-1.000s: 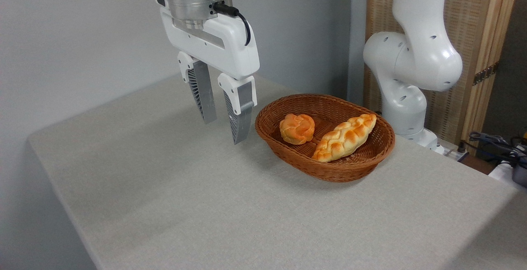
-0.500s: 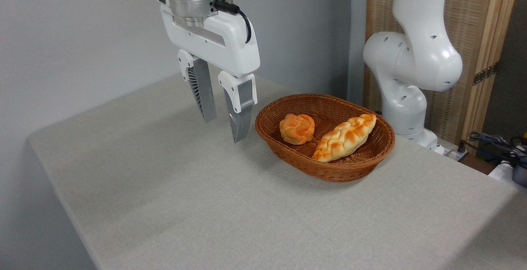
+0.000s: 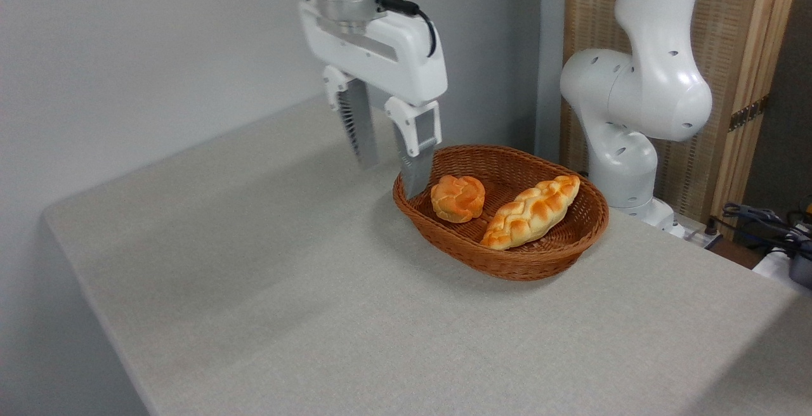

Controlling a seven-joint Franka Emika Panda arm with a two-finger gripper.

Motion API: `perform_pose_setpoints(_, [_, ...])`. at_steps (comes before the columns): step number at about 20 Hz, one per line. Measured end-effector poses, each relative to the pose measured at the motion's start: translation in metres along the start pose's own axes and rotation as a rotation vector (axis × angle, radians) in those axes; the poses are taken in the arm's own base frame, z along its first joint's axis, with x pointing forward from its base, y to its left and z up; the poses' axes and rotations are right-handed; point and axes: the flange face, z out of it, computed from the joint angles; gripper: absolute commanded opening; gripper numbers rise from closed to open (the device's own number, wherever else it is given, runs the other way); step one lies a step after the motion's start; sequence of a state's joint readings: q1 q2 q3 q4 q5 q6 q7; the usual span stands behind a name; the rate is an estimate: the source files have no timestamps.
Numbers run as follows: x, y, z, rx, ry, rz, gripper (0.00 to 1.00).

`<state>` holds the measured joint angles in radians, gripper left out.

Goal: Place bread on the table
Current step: 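Move the open gripper over the round bun in the wicker basket, then lower the gripper onto the round bun and close on it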

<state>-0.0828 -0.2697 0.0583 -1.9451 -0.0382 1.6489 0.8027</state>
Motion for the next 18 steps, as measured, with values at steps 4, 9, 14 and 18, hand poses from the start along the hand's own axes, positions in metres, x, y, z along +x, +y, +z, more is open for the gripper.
perform_pose_setpoints(4, [-0.009,0.049,0.028,-0.040,-0.033,0.138,1.00])
perform_pose_setpoints(9, [-0.014,0.095,0.064,-0.088,-0.082,0.231,1.00])
perform_pose_setpoints(14, [-0.019,0.123,0.102,-0.138,-0.140,0.284,1.00])
perform_pose_setpoints(18, [-0.022,0.129,0.119,-0.163,-0.167,0.305,1.00])
